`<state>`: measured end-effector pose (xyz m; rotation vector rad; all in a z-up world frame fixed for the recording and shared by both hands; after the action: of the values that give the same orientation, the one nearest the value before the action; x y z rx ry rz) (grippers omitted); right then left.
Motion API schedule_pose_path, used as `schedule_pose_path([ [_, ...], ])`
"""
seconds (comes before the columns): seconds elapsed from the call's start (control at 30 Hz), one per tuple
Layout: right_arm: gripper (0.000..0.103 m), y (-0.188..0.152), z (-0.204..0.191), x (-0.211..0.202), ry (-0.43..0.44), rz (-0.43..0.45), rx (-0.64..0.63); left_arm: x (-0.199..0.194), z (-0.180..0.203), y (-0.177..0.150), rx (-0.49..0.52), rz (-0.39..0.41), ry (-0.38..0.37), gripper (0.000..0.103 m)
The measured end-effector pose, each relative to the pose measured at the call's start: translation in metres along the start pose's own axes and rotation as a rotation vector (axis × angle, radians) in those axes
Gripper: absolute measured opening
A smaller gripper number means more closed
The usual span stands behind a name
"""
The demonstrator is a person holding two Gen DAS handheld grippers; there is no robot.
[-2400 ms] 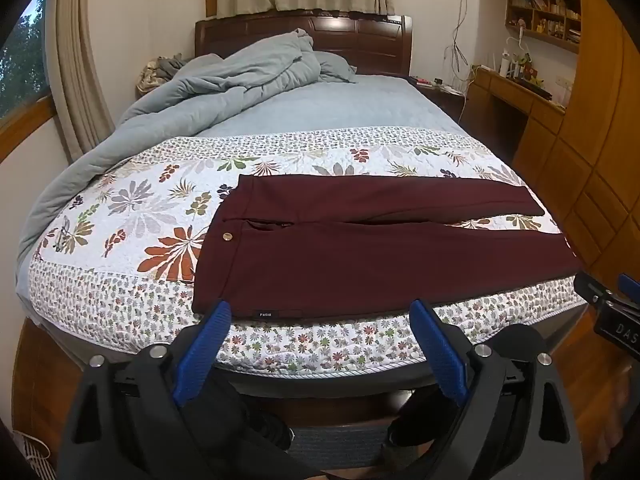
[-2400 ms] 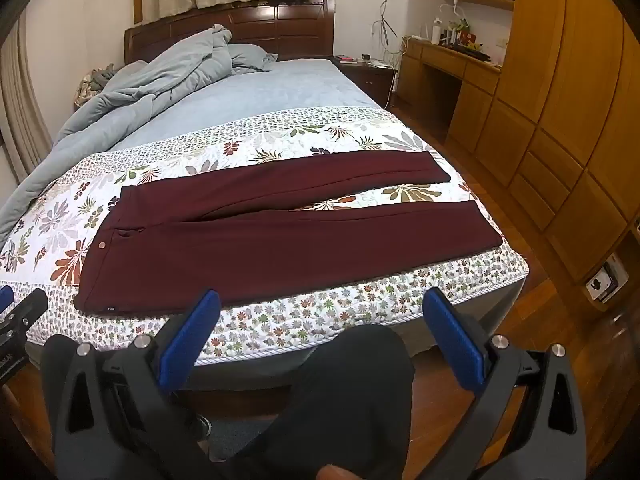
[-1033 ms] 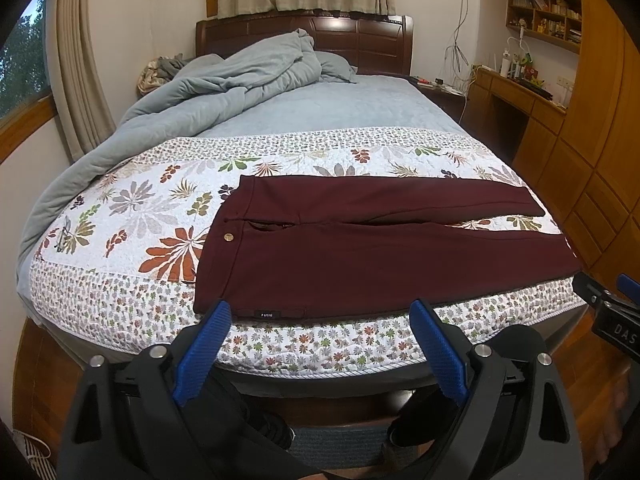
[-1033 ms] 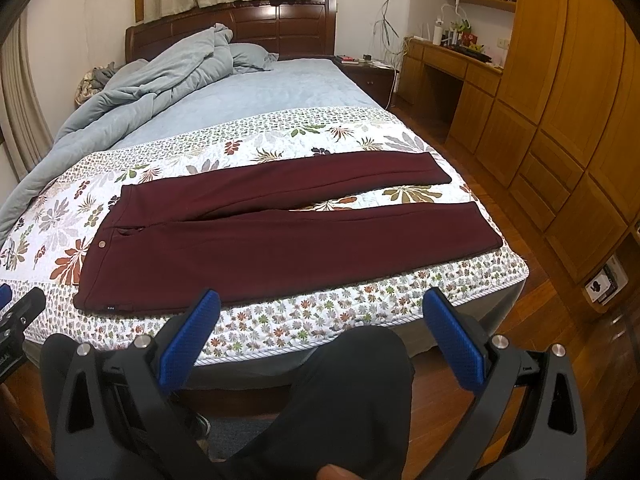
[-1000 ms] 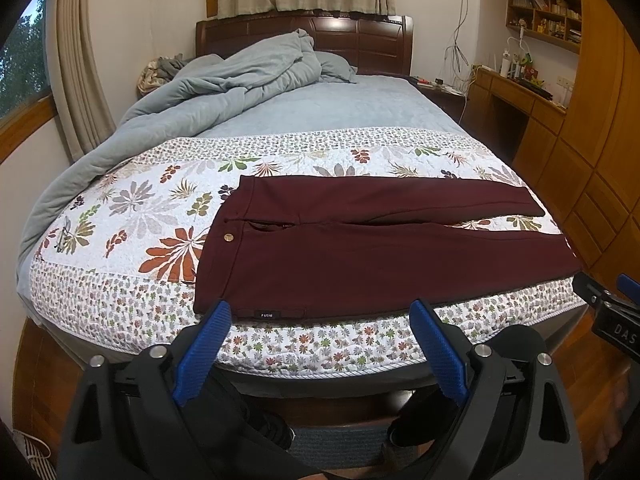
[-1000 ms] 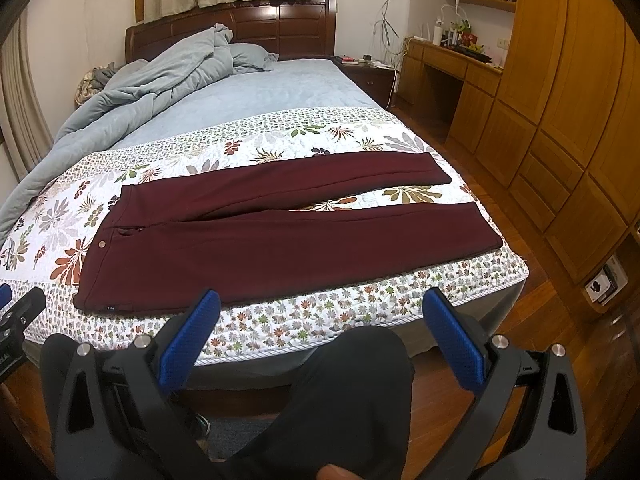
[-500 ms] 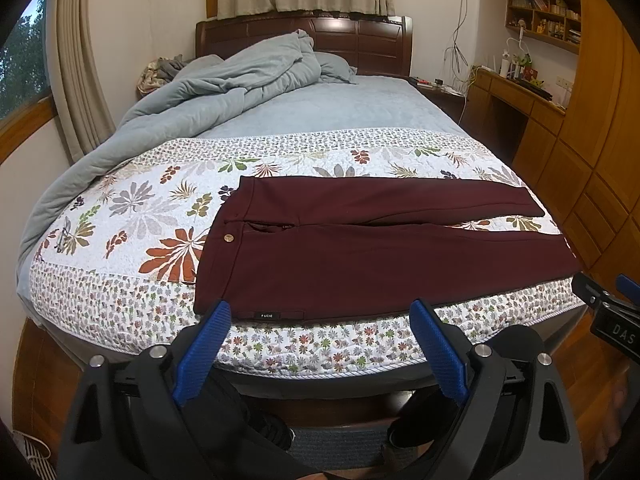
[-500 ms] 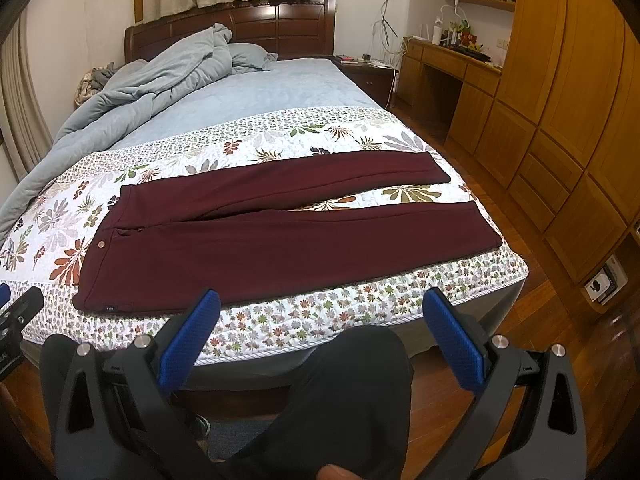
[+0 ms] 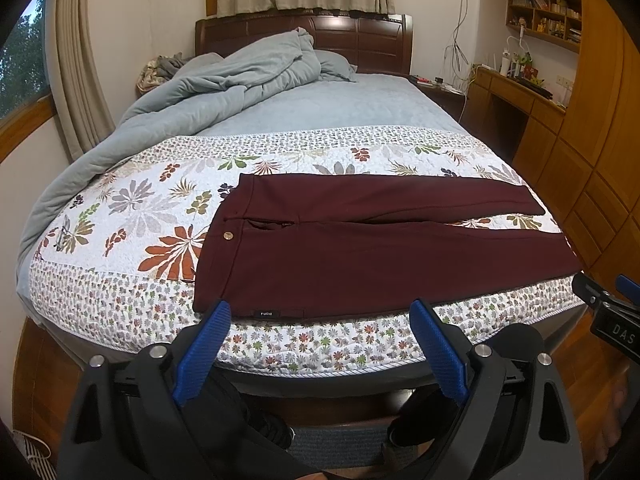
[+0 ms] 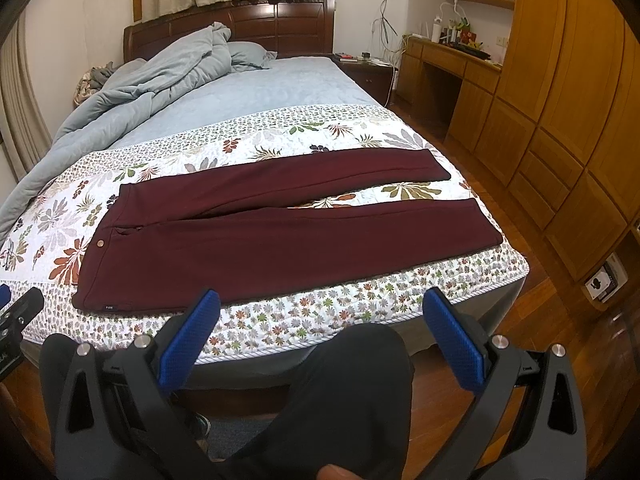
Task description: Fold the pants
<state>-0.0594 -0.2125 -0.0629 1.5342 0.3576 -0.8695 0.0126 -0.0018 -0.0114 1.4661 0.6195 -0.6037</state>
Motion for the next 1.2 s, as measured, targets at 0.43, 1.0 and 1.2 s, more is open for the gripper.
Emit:
schedule_pose_path([
  [0.43,0.101,-0.002,0.0,0.002,0.0,-0.004,0.001,0.001,-0.001,-0.002,0.0,-0.001,-0.001,0.091],
  [1.0,0.101,-0.007,-0.006,0.03,0.073,-0.008,-0.025,0.049,-0.013,-0.008,0.037,-0.129,-0.119,0.091],
  [1.2,0.101,0.0,-0.024,0.076,0.215,-0.008,-0.212,0.111,-0.061,0.004,0.111,-0.163,-0.392,0.092],
])
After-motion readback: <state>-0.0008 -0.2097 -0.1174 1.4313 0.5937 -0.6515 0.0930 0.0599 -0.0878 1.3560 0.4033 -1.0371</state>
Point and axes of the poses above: each gripper's, at about its wrist camera, not at the fingertips, and x roughly the way its jaws point, z to its right, y to its top, the point moved 2 cm from there along x, roughly the way its jaws point, and after that the axes turned 2 degrees about z, right-handed, at the moved point
